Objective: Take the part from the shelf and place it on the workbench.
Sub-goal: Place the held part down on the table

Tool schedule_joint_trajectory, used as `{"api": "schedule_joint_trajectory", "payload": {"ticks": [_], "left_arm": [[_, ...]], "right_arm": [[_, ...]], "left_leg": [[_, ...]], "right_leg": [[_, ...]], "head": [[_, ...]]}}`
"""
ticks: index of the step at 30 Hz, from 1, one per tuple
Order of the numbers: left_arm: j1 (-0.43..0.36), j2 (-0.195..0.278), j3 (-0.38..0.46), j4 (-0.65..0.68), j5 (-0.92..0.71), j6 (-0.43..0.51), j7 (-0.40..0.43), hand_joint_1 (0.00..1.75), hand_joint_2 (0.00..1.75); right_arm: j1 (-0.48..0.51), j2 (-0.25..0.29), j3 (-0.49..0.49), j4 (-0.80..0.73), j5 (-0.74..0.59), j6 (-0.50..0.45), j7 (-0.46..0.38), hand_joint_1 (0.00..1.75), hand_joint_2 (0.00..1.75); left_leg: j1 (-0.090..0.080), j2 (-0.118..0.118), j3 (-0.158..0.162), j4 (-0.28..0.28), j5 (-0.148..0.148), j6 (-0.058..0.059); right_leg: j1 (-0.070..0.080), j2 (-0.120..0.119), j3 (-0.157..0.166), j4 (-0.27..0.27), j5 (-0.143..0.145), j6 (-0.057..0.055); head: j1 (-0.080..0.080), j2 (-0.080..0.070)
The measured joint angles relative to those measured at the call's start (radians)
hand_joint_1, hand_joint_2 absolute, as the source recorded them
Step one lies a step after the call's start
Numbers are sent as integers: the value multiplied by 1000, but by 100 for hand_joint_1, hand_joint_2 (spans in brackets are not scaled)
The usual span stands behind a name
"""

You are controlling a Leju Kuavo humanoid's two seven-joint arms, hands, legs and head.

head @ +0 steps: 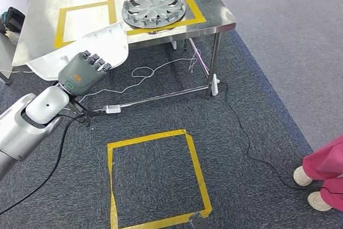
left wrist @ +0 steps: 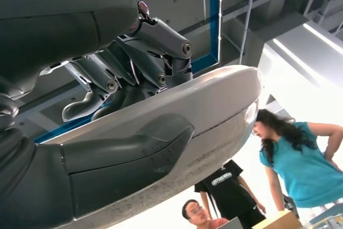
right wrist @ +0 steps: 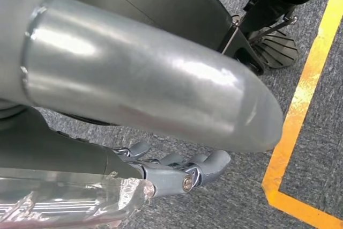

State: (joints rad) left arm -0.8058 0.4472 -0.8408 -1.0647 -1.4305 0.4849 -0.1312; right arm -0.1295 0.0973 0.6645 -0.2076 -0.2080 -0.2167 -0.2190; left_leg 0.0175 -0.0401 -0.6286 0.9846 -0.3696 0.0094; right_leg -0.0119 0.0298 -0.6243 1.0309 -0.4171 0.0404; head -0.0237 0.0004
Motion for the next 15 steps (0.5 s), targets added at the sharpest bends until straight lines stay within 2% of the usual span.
{"api": "schedule_joint_trajectory", "payload": {"ticks": [3, 4, 5, 15], "left_arm": [[0, -3, 0, 0, 0, 0, 0, 175, 175], [0, -4, 0, 1, 0, 0, 0, 175, 175], [0, -4, 0, 1, 0, 0, 0, 175, 175], [0, -11, 1, 10, -12, -2, 19, 175, 175]], "right_arm": [[0, 0, 0, 0, 0, 0, 0, 0, 0], [0, 0, 0, 0, 0, 0, 0, 0, 0], [0, 0, 0, 0, 0, 0, 0, 0, 0], [2, 0, -11, 0, -7, 6, -8, 0, 0]], "left_leg": [[4, 0, 0, -7, 3, -39], [5, 0, -1, -8, 3, -49], [6, 0, -1, -9, 3, -53], [1, 0, -4, -8, 5, -51]], "right_leg": [[3, -1, -4, 2, 0, -5], [3, -2, -5, 2, 0, -6], [3, -2, -5, 3, 1, -6], [-1, -3, -3, -3, 5, 0]], "head": [[0, 0], [1, 0], [1, 0], [1, 0]]}}
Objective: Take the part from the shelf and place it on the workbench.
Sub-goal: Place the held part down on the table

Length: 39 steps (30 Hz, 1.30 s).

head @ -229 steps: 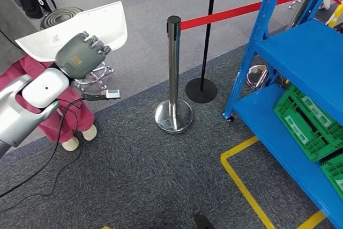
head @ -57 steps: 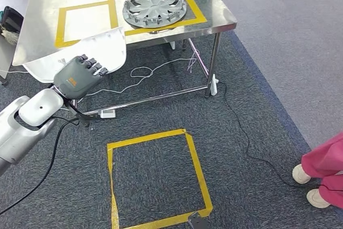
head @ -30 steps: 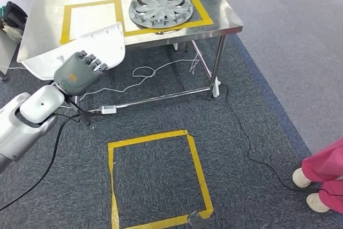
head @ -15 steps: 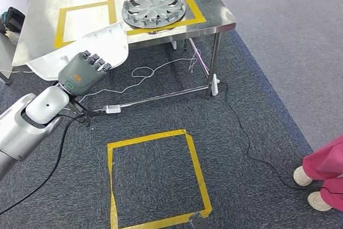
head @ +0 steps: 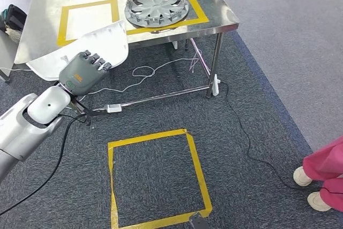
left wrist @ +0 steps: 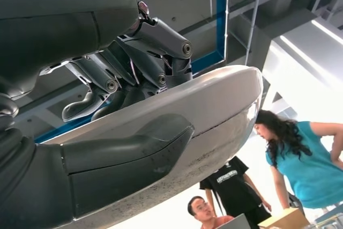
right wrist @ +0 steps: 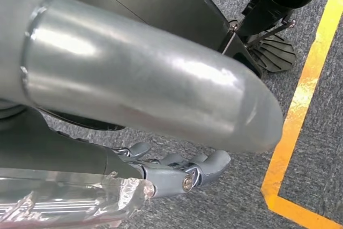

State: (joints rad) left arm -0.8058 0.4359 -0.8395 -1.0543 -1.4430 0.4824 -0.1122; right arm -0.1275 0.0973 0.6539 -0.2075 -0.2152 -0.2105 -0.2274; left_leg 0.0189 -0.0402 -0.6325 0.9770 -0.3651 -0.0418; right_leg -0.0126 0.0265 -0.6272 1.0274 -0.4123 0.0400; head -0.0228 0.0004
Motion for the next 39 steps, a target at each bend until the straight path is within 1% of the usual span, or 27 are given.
{"api": "schedule_joint_trajectory", "payload": {"ticks": [4, 5, 7, 9, 11, 12, 15, 16, 20, 22, 23, 24, 25, 26, 27, 28, 29, 30, 31, 32, 33, 34, 35, 36, 37, 38, 39], "left_arm": [[0, -5, 2, 6, -2, -1, 1, 175, 175], [0, -6, 2, 7, -3, -1, 0, 175, 175], [0, -8, 2, 8, -6, -2, -3, 175, 175], [-1, -9, 3, 8, -7, -3, -4, 175, 175], [-2, -7, 5, 8, -9, 0, -2, 175, 175], [-2, -5, 6, 8, -11, 5, 0, 175, 175], [5, 4, 8, 8, -20, 23, 6, 175, 175], [7, 6, 8, 8, -21, 25, 6, 175, 175], [10, 9, 9, 8, -21, 27, 7, 175, 175], [20, 16, 10, 8, -21, 32, 8, 175, 175], [33, 23, 12, 8, -24, 39, 10, 175, 175], [46, 32, 17, 8, -27, 47, 12, 175, 175], [57, 40, 22, 8, -30, 55, 14, 175, 175], [66, 47, 28, 8, -33, 61, 15, 175, 175], [69, 50, 33, 8, -34, 62, 16, 175, 175], [71, 52, 35, 8, -35, 62, 16, 175, 175], [74, 54, 38, 8, -35, 62, 16, 175, 175], [76, 55, 40, 8, -35, 62, 16, 175, 175], [78, 56, 43, 8, -35, 62, 16, 175, 175], [82, 56, 45, 8, -35, 63, 16, 175, 175], [88, 56, 46, 8, -35, 62, 16, 175, 175], [95, 56, 46, 8, -35, 62, 16, 175, 175], [102, 57, 47, 8, -35, 62, 15, 175, 175], [107, 57, 48, 8, -35, 62, 14, 175, 175], [110, 58, 50, 8, -35, 62, 13, 175, 175], [111, 60, 52, 9, -35, 62, 12, 175, 175], [113, 62, 53, 9, -35, 62, 12, 175, 175]], "right_arm": [[1, 0, -5, 0, 0, 1, 0, 0, 0], [1, 0, -5, 0, 0, 1, 0, 0, 0], [1, 1, -5, 0, 0, 3, -2, 0, 0], [1, 3, -5, 0, 1, 5, -4, 0, 0], [1, 6, -5, 0, 3, 6, -2, 0, 0], [0, 7, -5, 0, 5, 4, 3, 0, 0], [-4, 10, -5, 0, 12, -1, 21, 0, 0], [-4, 10, -5, 0, 14, -1, 23, 0, 0], [-4, 10, -5, 0, 16, -2, 24, 0, 0], [-4, 10, -5, 0, 19, -3, 28, 0, 0], [-4, 11, -5, 0, 21, -3, 31, 0, 0], [-3, 13, -5, 0, 24, -2, 34, 0, 0], [-3, 16, -5, 0, 27, -2, 36, 0, 0], [-3, 19, -5, 0, 30, -1, 37, 0, 0], [-3, 22, -5, 0, 32, 0, 37, 0, 0], [-4, 23, -5, -1, 33, 0, 36, 0, 0], [-3, 24, -5, -1, 34, 0, 36, 0, 0], [-3, 24, -5, -1, 34, -1, 36, 0, 0], [-2, 24, -5, -2, 34, -1, 36, 0, 0], [0, 24, -5, -2, 34, -1, 36, 0, 0], [3, 24, -5, -2, 34, -1, 36, 0, 0], [6, 24, -5, -2, 34, -1, 36, 0, 0], [8, 24, -5, -2, 35, -1, 36, 0, 0], [9, 24, -5, -2, 36, -1, 36, 0, 0], [8, 24, -5, -2, 36, -1, 36, 0, 0], [9, 24, -5, -2, 37, -1, 36, 0, 0], [9, 25, -5, -1, 37, -1, 36, 0, 0]], "left_leg": [[0, 0, -1, 1, 0, 2], [-1, 0, -2, 3, -1, 6], [-4, 0, -4, 7, -7, 19], [-6, 0, 0, -8, -13, 36], [-3, 0, 21, -28, -17, 47], [-1, 0, 32, -33, -21, 50], [-1, -1, 50, -33, -27, 55], [-1, -1, 51, -33, -28, 55], [-1, -1, 53, -33, -30, 54], [1, -1, 57, -32, -34, 51], [6, -2, 66, -29, -43, 44], [13, -4, 75, -18, -61, 29], [19, -7, 83, -9, -79, 15], [25, -9, 91, -1, -96, -1], [26, -10, 94, 5, -104, -13], [26, -10, 94, 8, -101, -18], [28, -5, 87, 28, -89, -22], [27, 3, 66, 67, -75, -23], [26, 11, 31, 124, -66, -23], [23, 20, -14, 187, -72, -21], [20, 25, -59, 241, -96, -18], [17, 26, -97, 274, -136, -15], [14, 26, -123, 283, -176, -10], [12, 27, -137, 267, -201, -6], [10, 27, -141, 230, -200, -1], [7, 31, -139, 175, -151, 5], [3, 37, -137, 108, -71, 10]], "right_leg": [[-1, 0, 0, -2, 1, 2], [-3, 0, 1, -3, 2, 3], [-7, 0, 3, -8, 3, 10], [-8, -1, 9, -6, 16, 21], [-6, -5, 4, 8, 20, 31], [-6, -9, -8, 29, 6, 33], [-7, -16, -83, 172, -65, 35], [-7, -16, -102, 205, -79, 37], [-7, -16, -118, 232, -88, 39], [-8, -16, -140, 262, -95, 43], [-12, -16, -132, 229, -74, 50], [-18, -15, -114, 169, -48, 54], [-23, -14, -87, 103, -21, 52], [-27, -13, -58, 37, 5, 44], [-28, -13, -46, 16, 7, 29], [-26, -13, -39, 19, 4, 14], [-26, -14, -32, 18, 0, 4], [-25, -14, -20, 16, -7, -5], [-23, -14, -6, 12, -15, -11], [-22, -16, 11, 5, -24, -16], [-20, -16, 30, -3, -34, -18], [-18, -17, 52, -11, -45, -20], [-17, -17, 75, -18, -57, -21], [-16, -16, 98, -23, -71, -20], [-15, -16, 124, -27, -87, -18], [-15, -16, 142, -31, -106, -15], [-14, -15, 165, -31, -125, -11]], "head": [[0, 0], [0, 0], [0, 0], [0, 0], [2, 0], [7, 0], [16, 0], [15, 0], [16, 0], [17, 0], [18, 0], [22, 0], [23, 0], [25, 0], [26, 0], [23, 0], [22, 0], [20, 0], [19, 0], [18, 0], [18, 0], [18, 0], [18, 0], [18, 0], [18, 0], [17, 0], [15, 0]]}}
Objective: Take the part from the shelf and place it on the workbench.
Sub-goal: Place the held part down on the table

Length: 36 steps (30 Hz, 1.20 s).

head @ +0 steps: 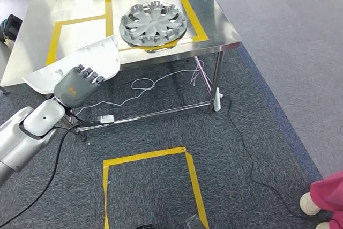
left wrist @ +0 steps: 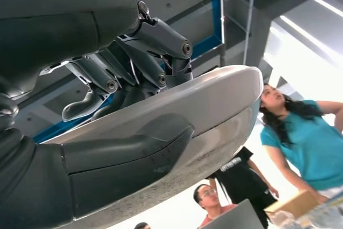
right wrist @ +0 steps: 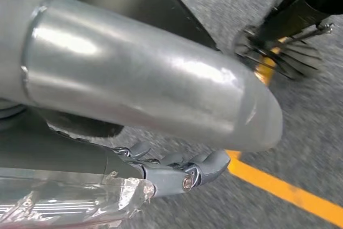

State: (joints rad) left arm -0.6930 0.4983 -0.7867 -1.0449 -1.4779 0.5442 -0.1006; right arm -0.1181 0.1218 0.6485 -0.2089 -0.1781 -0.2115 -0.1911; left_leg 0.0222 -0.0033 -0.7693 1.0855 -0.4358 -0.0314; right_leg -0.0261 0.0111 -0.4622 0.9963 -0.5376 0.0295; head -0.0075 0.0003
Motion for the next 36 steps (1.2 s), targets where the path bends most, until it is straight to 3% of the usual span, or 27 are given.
{"api": "schedule_joint_trajectory", "payload": {"ticks": [1, 2, 3, 5, 7, 8, 9, 10, 12, 13, 14, 16, 17, 18, 21, 23, 26, 27, 28, 29, 31, 32, 33, 36], "left_arm": [[2, 2, 1, 1, 0, 0, -1, 175, 175], [5, 4, 2, 1, 0, 0, -2, 175, 175], [6, 6, 4, 2, 0, 1, -3, 175, 175], [4, 8, 13, 2, 1, 2, -3, 175, 175], [-1, 9, 21, 2, 1, 2, -3, 175, 175], [0, 8, 23, 2, 0, 2, -3, 175, 175], [3, 8, 23, 2, 0, 2, -3, 175, 175], [7, 7, 22, 2, 0, 2, -3, 175, 175], [17, 5, 22, 2, 0, 2, -3, 175, 175], [21, 4, 21, 2, 0, 2, -3, 175, 175], [25, 3, 21, 2, 0, 2, -3, 175, 175], [33, 0, 18, 3, 0, 2, -3, 175, 175], [37, -1, 17, 4, 0, 1, -4, 175, 175], [37, -3, 17, 5, 0, 1, -4, 175, 175], [26, -2, 27, 5, 2, 2, -3, 175, 175], [34, -3, 31, 7, 3, 3, -3, 175, 175], [65, -9, 22, 14, 3, 2, -4, 175, 175], [69, -10, 20, 15, 3, 2, -4, 175, 175], [69, -10, 20, 15, 6, 1, -4, 175, 175], [68, -11, 23, 15, 10, 1, -4, 175, 175], [67, -13, 26, 20, 21, 1, -7, 175, 175], [70, -16, 26, 23, 24, 0, -10, 175, 175], [74, -19, 26, 27, 26, 0, -13, 175, 175], [66, -26, 42, 30, 33, 2, -16, 175, 175]], "right_arm": [[0, 0, 0, 0, 0, 0, 0, 0, 0], [0, 0, 0, 0, 1, 0, 0, 0, 0], [-2, 1, 0, -1, 1, 0, 0, 0, 0], [-11, 1, 0, -3, 2, 0, -1, 0, 0], [-18, 2, 0, -4, 2, 0, -1, 0, 0], [-19, 2, 0, -4, 2, 1, 0, 0, 0], [-17, 2, 0, -4, 2, 0, 0, 0, 0], [-14, 2, 0, -4, 2, 0, 0, 0, 0], [-8, 2, 0, -4, 2, 0, 0, 0, 0], [-6, 2, 0, -4, 2, 0, 0, 0, 0], [-4, 2, 0, -4, 2, 0, 0, 0, 0], [1, 1, 0, -1, 2, 0, 0, 0, 0], [2, 1, 0, 1, 2, 0, 0, 0, 0], [2, 1, 0, 2, 2, 0, 0, 0, 0], [-5, 1, 0, 0, 3, 0, -2, 0, 0], [-4, 2, 0, 0, 3, 0, -3, 0, 0], [11, 2, 0, 2, 3, 1, -3, 0, 0], [14, 2, 0, 3, 3, 1, -3, 0, 0], [14, 2, 0, 3, 3, 1, -3, 0, 0], [14, 2, 0, 3, 3, 1, -3, 0, 0], [14, 2, 0, 4, 2, 1, -3, 0, 0], [14, 1, 0, 5, 2, 1, -4, 0, 0], [14, 0, 0, 6, 2, 0, -4, 0, 0], [4, -1, 0, 5, 1, -1, -6, 0, 0]], "left_leg": [[-4, 6, 5, -59, 83, 3], [-7, 11, 11, -100, 147, 5], [-8, 12, 17, -120, 172, 6], [-7, 3, 37, -119, 158, 14], [-10, -5, 60, -116, 135, 31], [-13, -7, 73, -116, 121, 39], [-16, -9, 88, -116, 105, 45], [-19, -12, 105, -116, 89, 50], [-24, -18, 144, -116, 56, 56], [-27, -20, 165, -116, 38, 57], [-30, -21, 186, -117, 20, 59], [-35, -24, 222, -118, -11, 58], [-36, -26, 234, -120, -24, 55], [-35, -29, 243, -122, -32, 51], [-36, -27, 243, -100, -38, 42], [-36, -19, 208, -15, -52, 33], [-24, -15, 138, 112, -140, 10], [-17, -14, 120, 116, -161, 2], [-10, -12, 109, 96, -161, -8], [-2, -9, 103, 54, -126, -19], [17, 8, 97, -70, 27, -39], [23, 15, 94, -112, 92, -40], [26, 18, 89, -132, 129, -35], [22, 10, 80, -104, 101, -3]], "right_leg": [[2, 0, 19, -2, -22, 5], [5, -1, 37, -10, -42, 10], [8, -2, 61, -13, -52, 16], [8, -4, 68, 12, -36, 27], [6, -6, 0, 131, -2, 33], [7, -6, -52, 199, -10, 33], [9, -6, -101, 250, -42, 32], [13, -6, -141, 276, -91, 31], [23, -6, -194, 261, -178, 24], [29, -6, -208, 223, -183, 16], [36, -5, -216, 168, -140, 5], [50, 3, -219, 49, 48, -20], [56, 7, -212, 11, 128, -27], [60, 11, -204, -10, 172, -31], [55, 9, -166, -35, 161, -40], [43, 10, -119, -63, 149, -42], [28, 11, -40, -100, 118, -31], [22, 12, -18, -106, 106, -25], [16, 13, 1, -108, 93, -18], [9, 14, 19, -108, 80, -12], [2, 17, 42, -93, 47, 6], [1, 18, 43, -81, 31, 17], [1, 17, 42, -71, 13, 26], [-3, 6, 49, -59, -31, 44]], "head": [[-3, 0], [-6, 0], [-8, 0], [-4, 0], [1, 0], [3, 0], [3, 0], [5, 0], [7, 0], [7, 0], [8, 0], [7, 0], [7, 0], [7, 0], [6, 0], [4, 0], [3, 0], [3, 0], [2, 0], [1, 0], [-4, 0], [-7, 0], [-7, 0], [-2, 0]]}}
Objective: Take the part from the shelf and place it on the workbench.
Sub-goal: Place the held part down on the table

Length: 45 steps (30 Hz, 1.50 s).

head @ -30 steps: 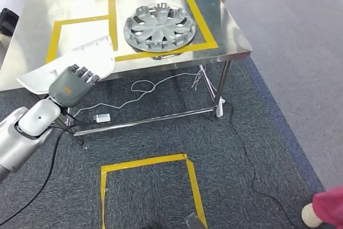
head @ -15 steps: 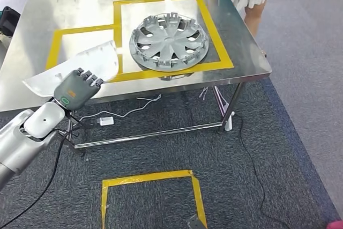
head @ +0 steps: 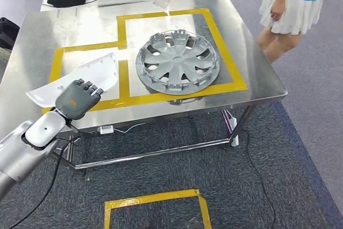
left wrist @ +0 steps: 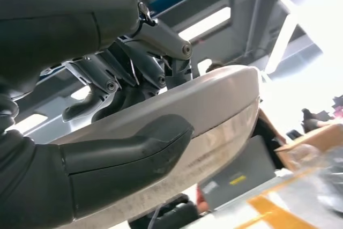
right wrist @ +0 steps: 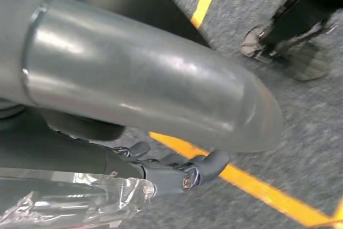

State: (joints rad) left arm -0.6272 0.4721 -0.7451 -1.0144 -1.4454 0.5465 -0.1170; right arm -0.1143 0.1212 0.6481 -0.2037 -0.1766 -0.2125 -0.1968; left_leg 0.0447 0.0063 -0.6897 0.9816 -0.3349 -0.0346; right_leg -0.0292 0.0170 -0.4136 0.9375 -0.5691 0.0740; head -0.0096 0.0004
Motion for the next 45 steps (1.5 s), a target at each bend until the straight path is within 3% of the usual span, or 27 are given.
{"api": "schedule_joint_trajectory", "payload": {"ticks": [2, 4, 5, 6, 7, 10, 11, 12, 14, 15, 18, 19, 22, 26, 33, 41, 45], "left_arm": [[-21, -4, 15, 0, 5, 2, 0, 175, 175], [-24, -6, 21, 1, 8, 4, 0, 175, 175], [-18, -6, 21, 2, 9, 4, -1, 175, 175], [-10, -7, 21, 4, 10, 4, -2, 175, 175], [-4, -8, 21, 5, 10, 4, -4, 175, 175], [-1, -13, 25, 8, 12, 4, -4, 175, 175], [-2, -14, 26, 8, 12, 5, -4, 175, 175], [-3, -15, 28, 8, 12, 4, -4, 175, 175], [-7, -15, 31, 9, 14, 3, -6, 175, 175], [-13, -15, 33, 9, 16, 2, -8, 175, 175], [-31, -17, 38, 9, 24, -4, -14, 175, 175], [-34, -18, 38, 9, 24, -5, -16, 175, 175], [-36, -22, 41, 9, 24, -6, -17, 175, 175], [-37, -24, 44, 9, 24, -6, -17, 175, 175], [-38, -24, 45, 10, 22, -19, -17, 175, 175], [-43, -24, 45, 13, 16, -28, -17, 175, 175], [-48, -25, 47, 15, 16, -33, -17, 175, 175]], "right_arm": [[-11, 0, 0, -3, 1, 0, -2, 0, 0], [-16, 0, 0, -3, 1, 0, -3, 0, 0], [-15, 0, 0, -3, 1, 1, -3, 0, 0], [-13, 0, 0, -3, 1, 1, -2, 0, 0], [-11, 0, 0, -3, 1, 2, -2, 0, 0], [-8, 0, 0, -3, 1, 2, -2, 0, 0], [-7, 0, 0, -3, 1, 2, -2, 0, 0], [-7, 0, 0, -2, 1, 2, -2, 0, 0], [-8, 1, -1, -3, 0, 3, -2, 0, 0], [-8, 1, -1, -3, 0, 3, -3, 0, 0], [-10, 3, -2, -3, 1, 3, -3, 0, 0], [-10, 4, -2, -3, 2, 3, -3, 0, 0], [-11, 5, -4, -4, 2, 3, -3, 0, 0], [-11, 5, -7, -4, 2, 3, -3, 0, 0], [-11, 5, -9, -4, 2, 3, -3, 0, 0], [-11, 6, -12, -4, 3, 5, -4, 0, 0], [-13, 8, -16, -5, 3, 5, -5, 0, 0]], "left_leg": [[-1, -4, 7, 6, -17, 14], [-7, -7, 20, 6, -29, 24], [-11, -8, 27, 6, -35, 27], [-14, -9, 34, 6, -41, 30], [-17, -10, 42, 6, -46, 31], [-22, -15, 62, 7, -59, 27], [-24, -17, 64, 7, -60, 23], [-25, -18, 64, 8, -60, 19], [-25, -18, 62, 6, -57, 12], [-26, -18, 62, 4, -53, 15], [-27, -18, 65, -3, -44, 40], [-28, -18, 68, -7, -43, 43], [-27, -17, 73, -16, -38, 34], [-23, -17, 73, -22, -34, 4], [-26, -17, 72, -21, -34, 0], [-35, -17, 67, -6, -47, 21], [-33, -18, 79, -18, -64, 43]], "right_leg": [[-1, -7, -26, 72, -46, 5], [3, -11, -103, 219, -109, 6], [6, -11, -143, 283, -126, 4], [10, -11, -172, 317, -121, 0], [14, -11, -186, 311, -92, -6], [30, -11, -166, 146, 62, -34], [33, -10, -154, 102, 88, -40], [35, -10, -147, 81, 95, -44], [35, -6, -139, 67, 90, -43], [34, -4, -141, 64, 92, -41], [32, -1, -140, 60, 98, -37], [32, -1, -140, 60, 98, -38], [35, 0, -139, 60, 98, -45], [38, -2, -141, 62, 99, -51], [35, -3, -140, 61, 102, -50], [24, -3, -136, 57, 100, -34], [23, -5, -139, 77, 99, -16]], "head": [[2, 0], [3, 0], [3, 0], [3, 0], [2, 0], [2, 0], [2, 0], [2, 0], [1, 0], [0, 0], [0, 0], [0, 0], [0, 0], [0, 0], [1, 0], [0, 0], [2, 0]]}}
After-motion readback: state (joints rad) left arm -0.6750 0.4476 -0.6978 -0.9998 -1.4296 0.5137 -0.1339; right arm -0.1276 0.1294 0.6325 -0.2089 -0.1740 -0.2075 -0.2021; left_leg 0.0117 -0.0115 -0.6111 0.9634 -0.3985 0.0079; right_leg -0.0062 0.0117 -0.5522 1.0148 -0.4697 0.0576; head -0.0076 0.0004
